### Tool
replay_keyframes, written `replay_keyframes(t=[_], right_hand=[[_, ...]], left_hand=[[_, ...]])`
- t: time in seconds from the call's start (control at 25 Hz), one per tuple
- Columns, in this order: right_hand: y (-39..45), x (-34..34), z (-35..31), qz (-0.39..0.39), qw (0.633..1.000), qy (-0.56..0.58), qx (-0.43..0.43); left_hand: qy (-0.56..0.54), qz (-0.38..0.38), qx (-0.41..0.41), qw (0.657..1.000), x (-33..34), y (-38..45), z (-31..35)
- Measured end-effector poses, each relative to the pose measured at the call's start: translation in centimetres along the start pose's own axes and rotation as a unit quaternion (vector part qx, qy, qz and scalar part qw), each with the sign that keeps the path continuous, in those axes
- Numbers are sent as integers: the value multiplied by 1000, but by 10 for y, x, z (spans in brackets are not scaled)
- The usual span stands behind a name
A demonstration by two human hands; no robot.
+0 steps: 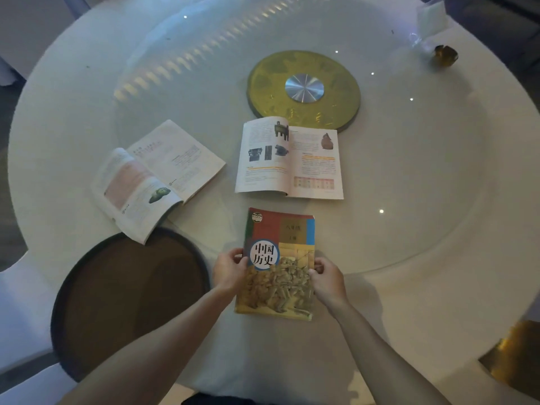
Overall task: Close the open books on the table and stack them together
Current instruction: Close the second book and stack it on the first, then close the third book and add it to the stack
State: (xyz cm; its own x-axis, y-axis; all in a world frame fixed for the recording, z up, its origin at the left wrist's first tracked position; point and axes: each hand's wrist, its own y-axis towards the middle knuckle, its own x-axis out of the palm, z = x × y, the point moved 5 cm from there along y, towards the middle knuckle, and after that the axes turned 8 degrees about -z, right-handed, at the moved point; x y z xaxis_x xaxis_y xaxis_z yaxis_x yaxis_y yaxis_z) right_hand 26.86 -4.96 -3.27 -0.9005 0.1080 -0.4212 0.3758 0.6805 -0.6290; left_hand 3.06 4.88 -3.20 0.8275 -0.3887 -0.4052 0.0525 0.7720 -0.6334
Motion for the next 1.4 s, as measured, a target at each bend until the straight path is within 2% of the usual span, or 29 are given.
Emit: replay_keyframes(t=[0.12,0.24,0.4,0.52,0.64,0.72,0.84,1.0,1.24,1.4], right_hand=[[0,5,-5,40,997,-65,5],[3,11,-7,75,989,-124,11],[7,17,-9,112,985,-130,36],[10,14,-13,104,982,-151,42],[20,-1,-25,94,977,-187,45],[40,-21,-38,96,980,-168,48],[84,-57,-70,83,994,-55,41],[131,-94,-117,62,997,42,8],[180,-112,-129,82,995,40,50],[189,-110,-123,87,990,60,88]], left_hand=[[96,-19,41,994,-2,2,4],[103,-60,48,992,-1,5,2],[104,-85,45,990,-1,11,4],[141,-120,45,982,-1,15,7],[174,-120,47,976,-11,32,19],[109,-103,23,988,-25,51,38],[-1,-61,-7,998,-50,92,79],[4,-13,8,1000,-60,137,125],[-35,0,-43,998,-41,172,151],[-65,-25,-71,995,-29,182,149]])
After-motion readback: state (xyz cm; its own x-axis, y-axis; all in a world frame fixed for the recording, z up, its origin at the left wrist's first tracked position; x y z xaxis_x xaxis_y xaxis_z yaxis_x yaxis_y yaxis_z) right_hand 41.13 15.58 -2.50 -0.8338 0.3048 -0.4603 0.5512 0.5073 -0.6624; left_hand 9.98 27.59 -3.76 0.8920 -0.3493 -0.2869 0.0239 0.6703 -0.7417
